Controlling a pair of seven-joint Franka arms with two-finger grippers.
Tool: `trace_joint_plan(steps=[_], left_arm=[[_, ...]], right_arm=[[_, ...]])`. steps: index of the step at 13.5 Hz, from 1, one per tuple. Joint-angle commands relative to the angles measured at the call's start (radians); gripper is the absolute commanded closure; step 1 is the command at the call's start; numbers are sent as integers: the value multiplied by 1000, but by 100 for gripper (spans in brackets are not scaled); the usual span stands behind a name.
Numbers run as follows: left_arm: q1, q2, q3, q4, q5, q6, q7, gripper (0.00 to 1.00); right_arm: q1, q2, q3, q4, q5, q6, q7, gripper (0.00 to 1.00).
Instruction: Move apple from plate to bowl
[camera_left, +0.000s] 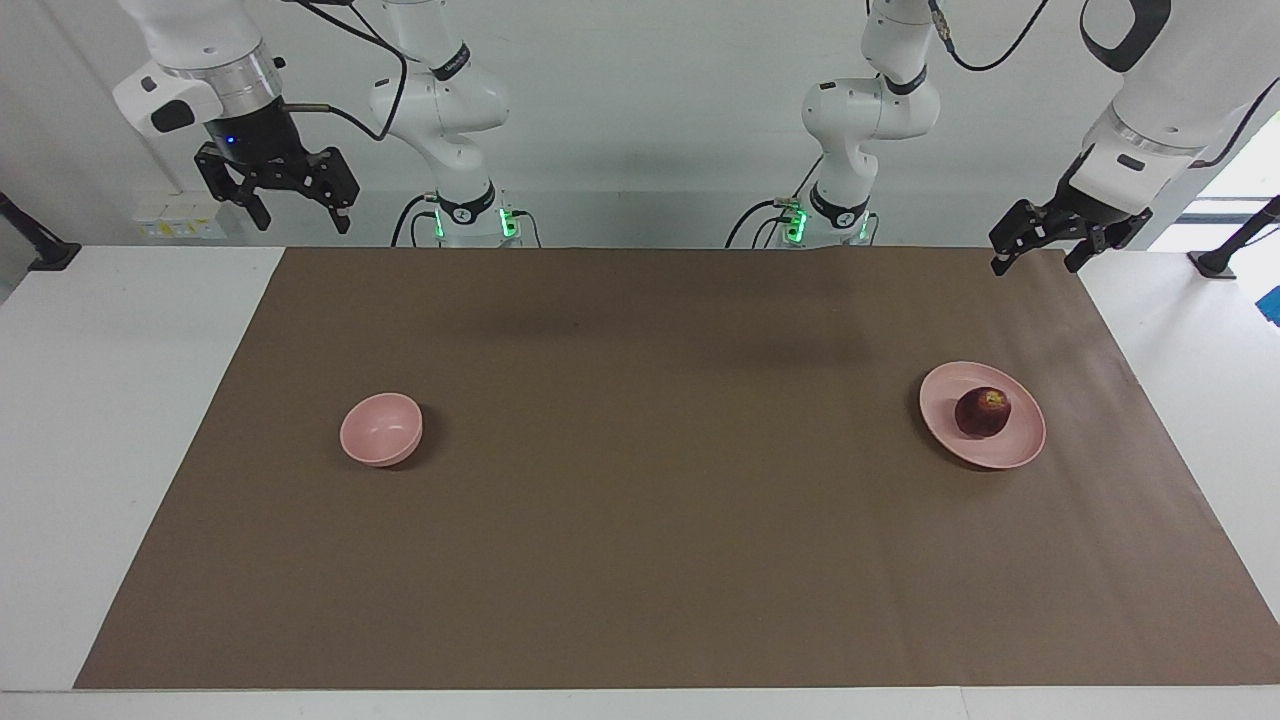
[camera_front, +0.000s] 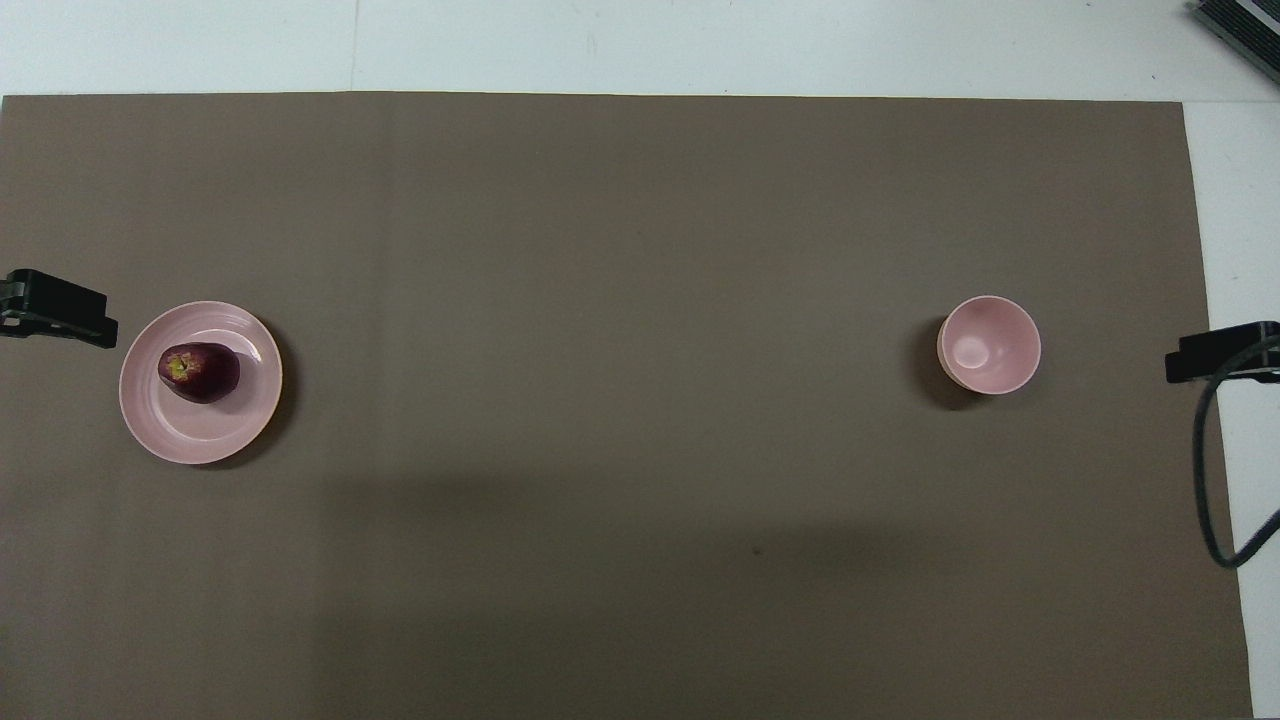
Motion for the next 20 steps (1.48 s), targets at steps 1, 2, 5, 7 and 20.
trace_joint_plan(steps=[1,2,5,7,20], left_arm=[[17,-28,-5,-19,-4,-17,15,0],[18,-31,-5,-27,-4,-15,17,0],[18,-36,-5,-32,-4,-12,17,0],[18,-36,-5,-35,-4,-9,17,0],[18,-105,-5,-223,-4,89,15,0]], right_arm=[[0,-17,2,-19,-13,16,-2,0],[0,-17,2,-21,-13,16,-2,0],[0,-17,2,-21,-13,16,-2,0],[1,-17,2,-21,-13,15,-2,0],[1,-17,2,-21,-13,16,-2,0]])
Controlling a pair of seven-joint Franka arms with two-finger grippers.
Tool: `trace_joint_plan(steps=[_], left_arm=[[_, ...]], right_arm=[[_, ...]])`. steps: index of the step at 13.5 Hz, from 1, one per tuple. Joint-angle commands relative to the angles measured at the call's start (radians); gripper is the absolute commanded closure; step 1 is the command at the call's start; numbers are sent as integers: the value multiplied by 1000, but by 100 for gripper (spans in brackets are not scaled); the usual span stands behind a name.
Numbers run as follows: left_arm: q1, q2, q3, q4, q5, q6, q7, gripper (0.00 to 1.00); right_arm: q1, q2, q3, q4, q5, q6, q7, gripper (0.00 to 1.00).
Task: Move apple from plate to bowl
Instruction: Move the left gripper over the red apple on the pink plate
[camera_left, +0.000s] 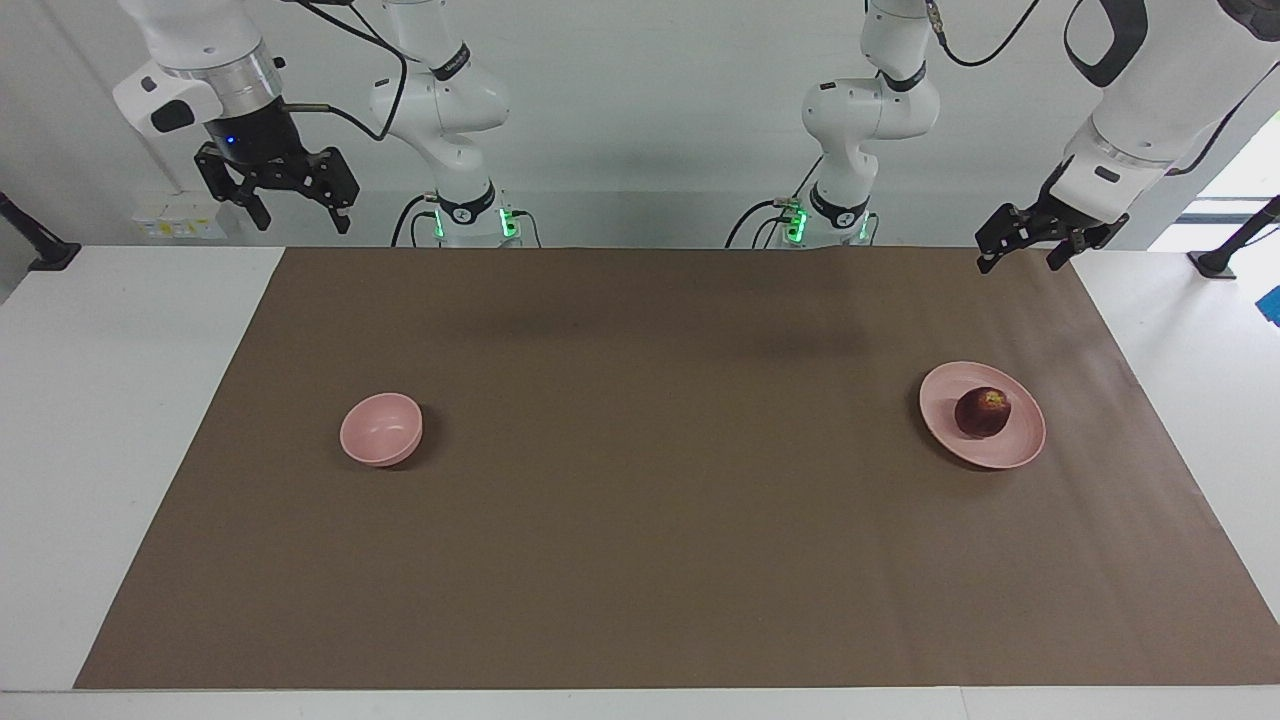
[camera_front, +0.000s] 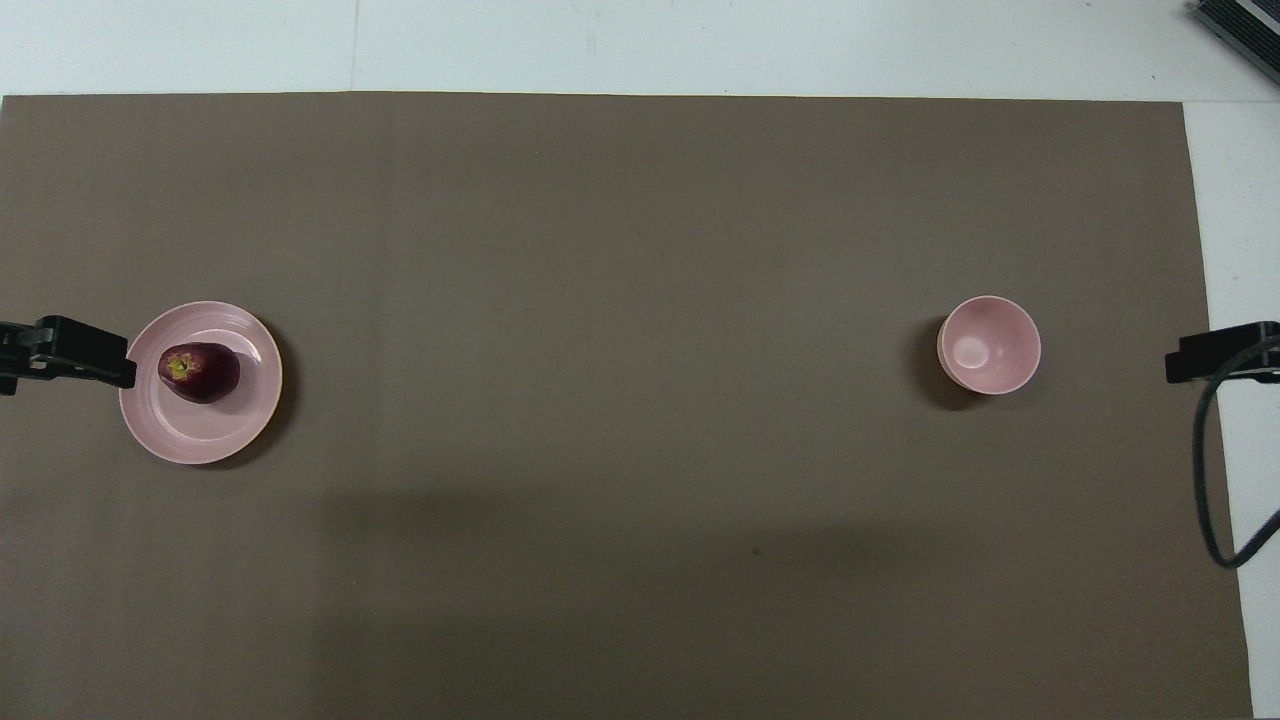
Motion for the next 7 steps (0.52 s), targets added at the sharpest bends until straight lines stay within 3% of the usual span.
trace_joint_plan(steps=[1,7], left_arm=[[10,-38,-4,-88,-3,60,13,0],[50,-70,-1,-246,-3,228,70,0]], right_arm=[[0,-17,2,-21,-13,15,-2,0],[0,-17,2,-21,-13,16,-2,0]])
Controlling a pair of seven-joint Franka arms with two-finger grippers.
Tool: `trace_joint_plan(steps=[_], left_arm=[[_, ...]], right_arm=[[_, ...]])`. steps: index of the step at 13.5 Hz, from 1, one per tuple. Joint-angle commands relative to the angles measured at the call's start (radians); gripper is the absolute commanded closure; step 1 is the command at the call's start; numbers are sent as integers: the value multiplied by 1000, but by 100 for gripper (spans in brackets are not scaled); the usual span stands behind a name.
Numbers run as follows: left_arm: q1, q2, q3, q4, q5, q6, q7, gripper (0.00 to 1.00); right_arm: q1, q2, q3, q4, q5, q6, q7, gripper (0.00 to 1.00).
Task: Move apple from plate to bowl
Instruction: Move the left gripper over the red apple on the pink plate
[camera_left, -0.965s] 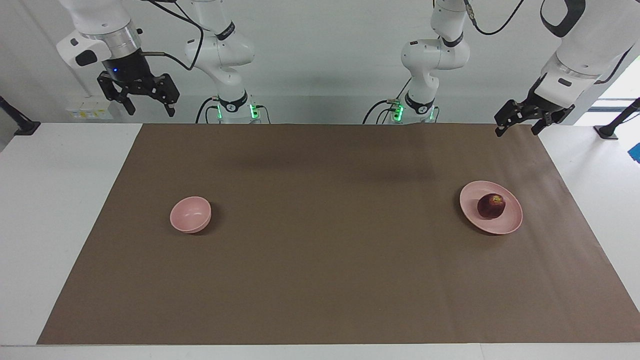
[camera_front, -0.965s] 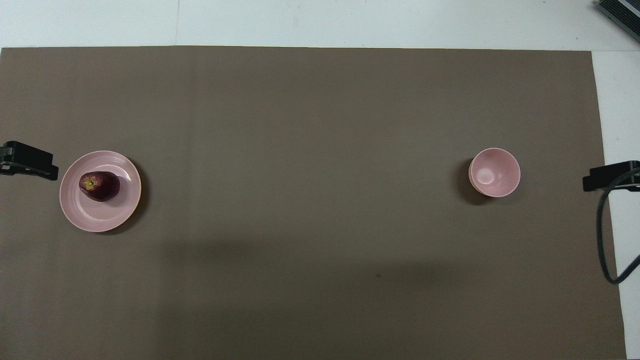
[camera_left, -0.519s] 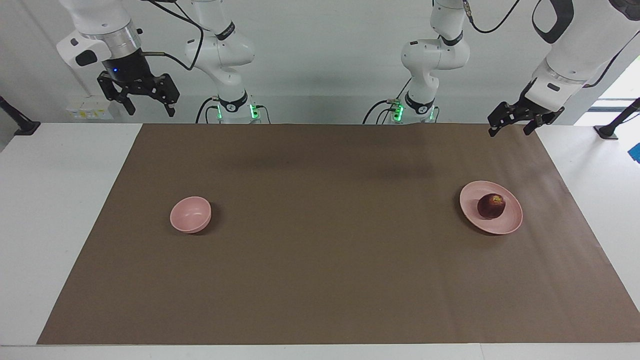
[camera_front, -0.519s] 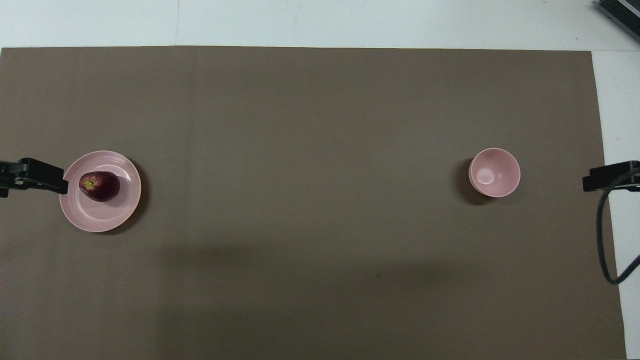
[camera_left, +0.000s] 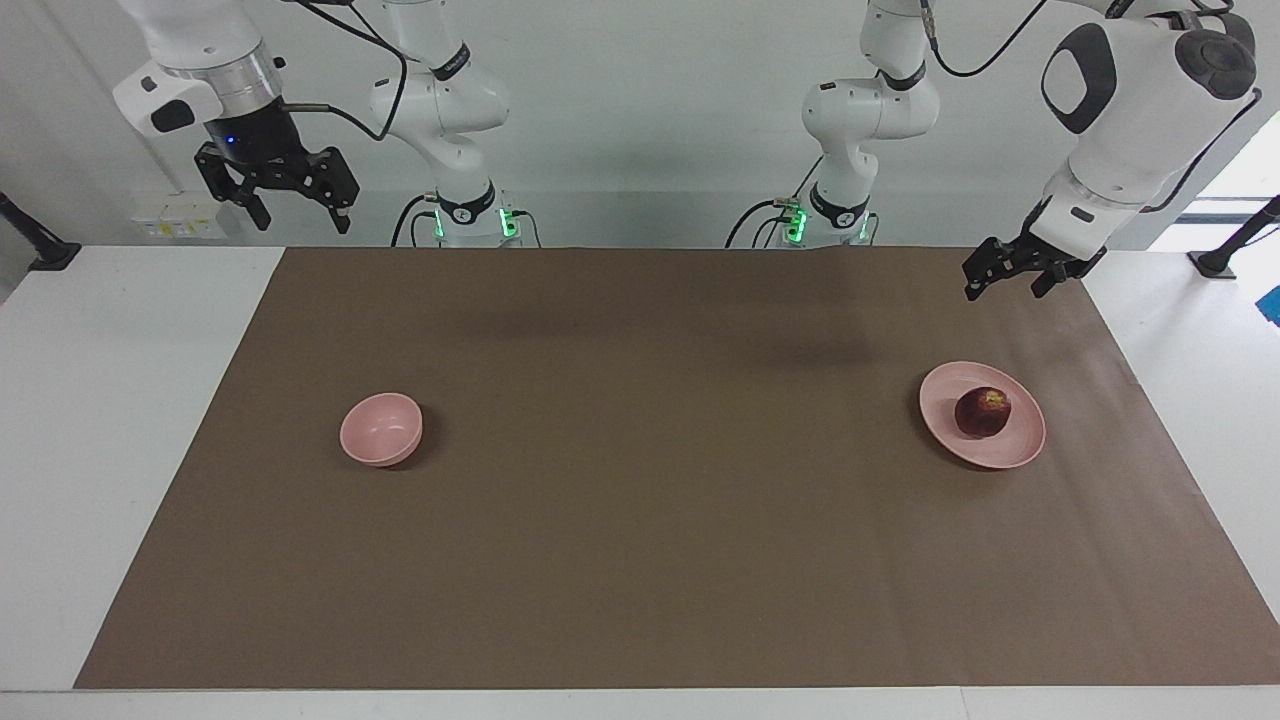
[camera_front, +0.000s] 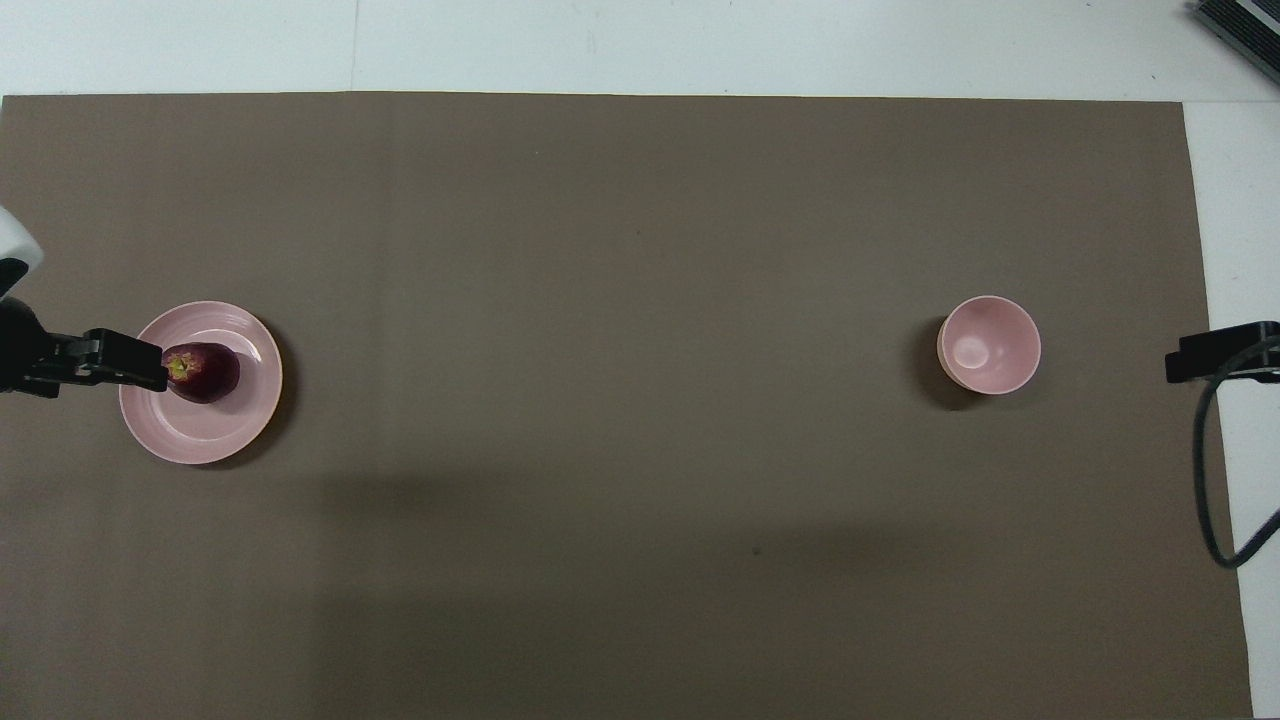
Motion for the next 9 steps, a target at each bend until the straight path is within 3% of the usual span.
trace_joint_plan(steps=[1,9], left_arm=[[39,-47,-3,-104,-3,96,61,0],[79,-18,-3,-249,-3,311,127,0]], right_arm=[[0,-17,2,-21,-13,16,-2,0],[0,-17,2,-21,-13,16,-2,0]])
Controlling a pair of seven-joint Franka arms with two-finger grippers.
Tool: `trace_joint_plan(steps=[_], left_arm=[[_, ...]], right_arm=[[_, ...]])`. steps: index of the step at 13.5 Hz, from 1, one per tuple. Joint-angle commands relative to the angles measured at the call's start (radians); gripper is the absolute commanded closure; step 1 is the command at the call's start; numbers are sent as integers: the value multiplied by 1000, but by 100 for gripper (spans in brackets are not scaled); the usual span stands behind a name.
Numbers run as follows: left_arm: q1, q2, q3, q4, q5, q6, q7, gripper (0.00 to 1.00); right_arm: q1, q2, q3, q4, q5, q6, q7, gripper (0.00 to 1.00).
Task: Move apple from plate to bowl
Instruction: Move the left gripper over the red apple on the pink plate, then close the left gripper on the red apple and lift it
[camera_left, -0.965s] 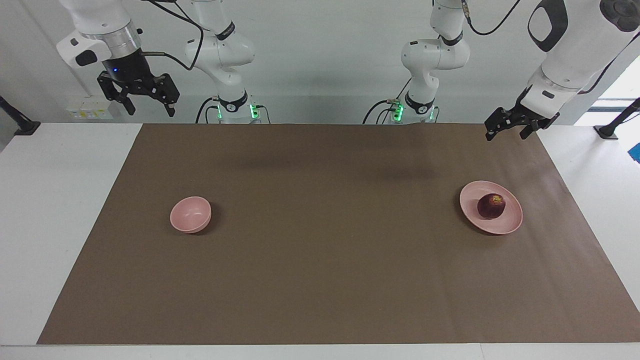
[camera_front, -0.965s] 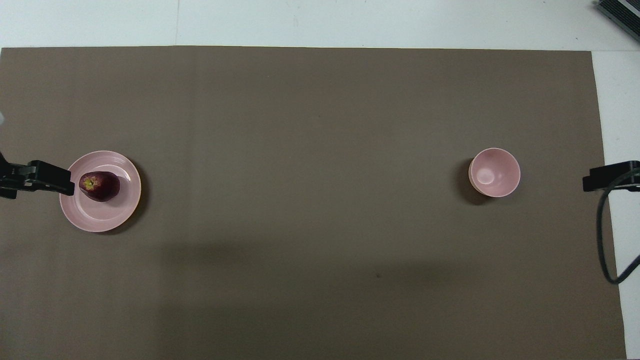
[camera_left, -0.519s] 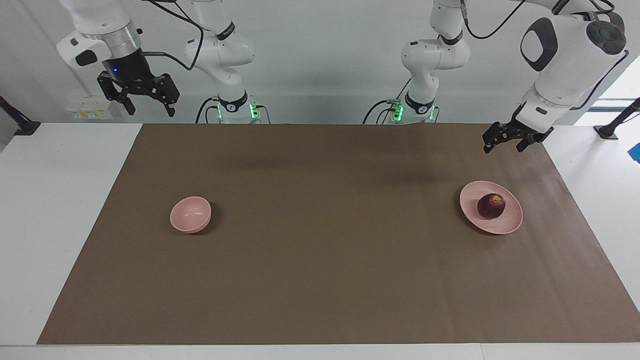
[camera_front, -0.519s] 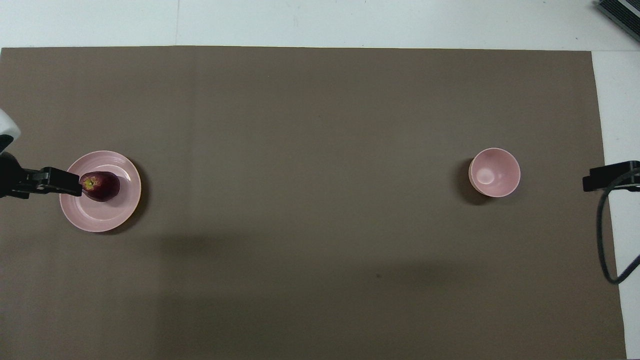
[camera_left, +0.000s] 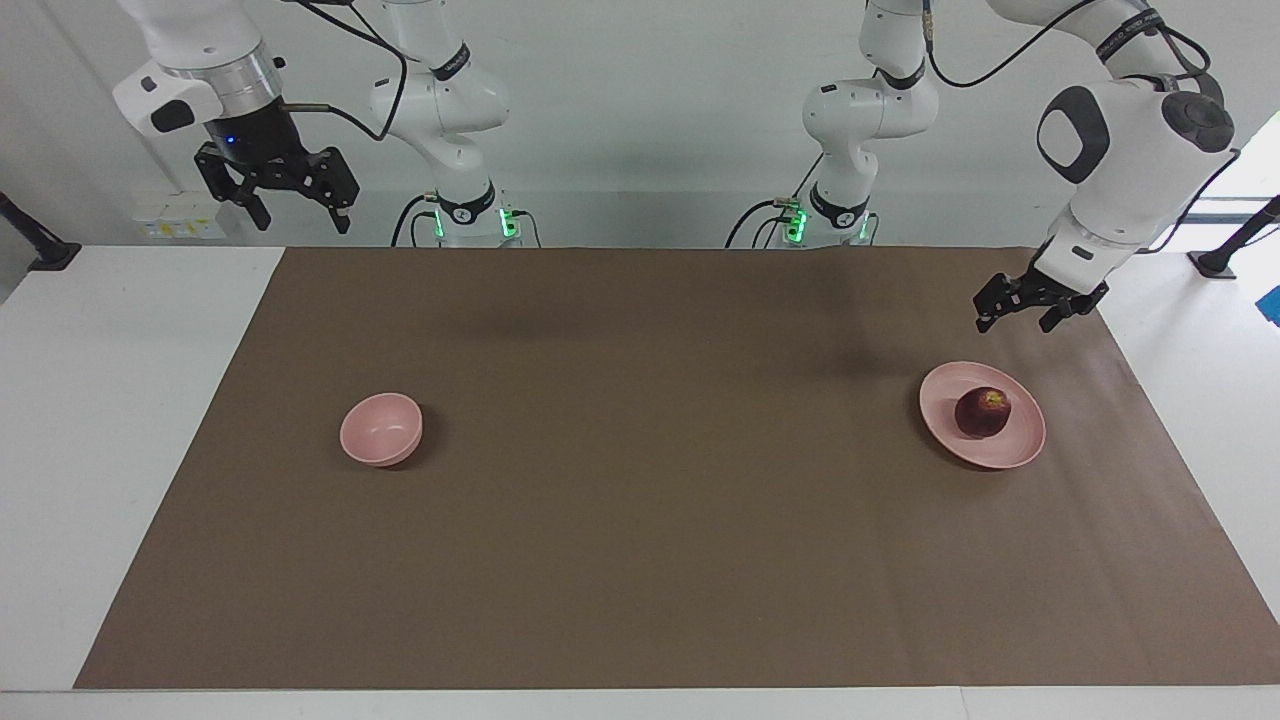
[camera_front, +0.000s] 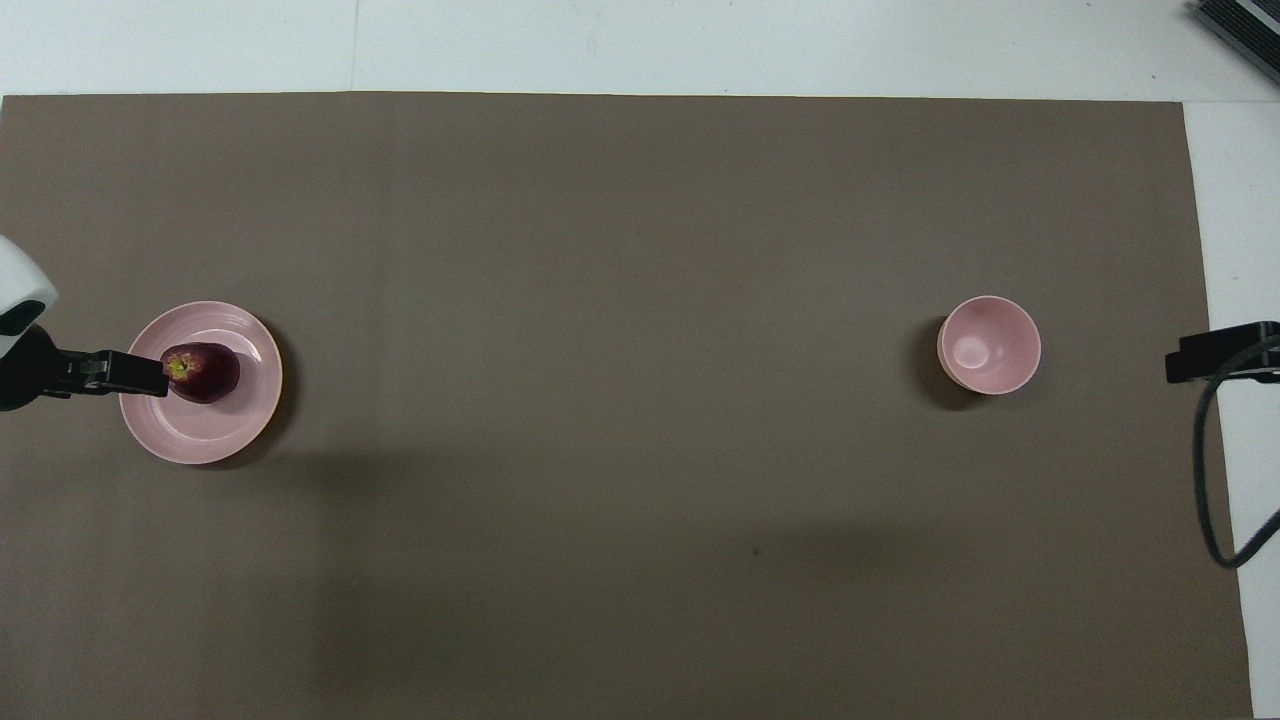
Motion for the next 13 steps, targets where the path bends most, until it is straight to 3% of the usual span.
trace_joint_plan(steps=[1,13], left_arm=[[11,0,-6,-70,-3,88,20,0],[40,204,-9,-162,-3,438,81,0]], right_arm=[[0,-17,2,-21,-13,15,-2,0],[0,-17,2,-21,-13,15,-2,0]])
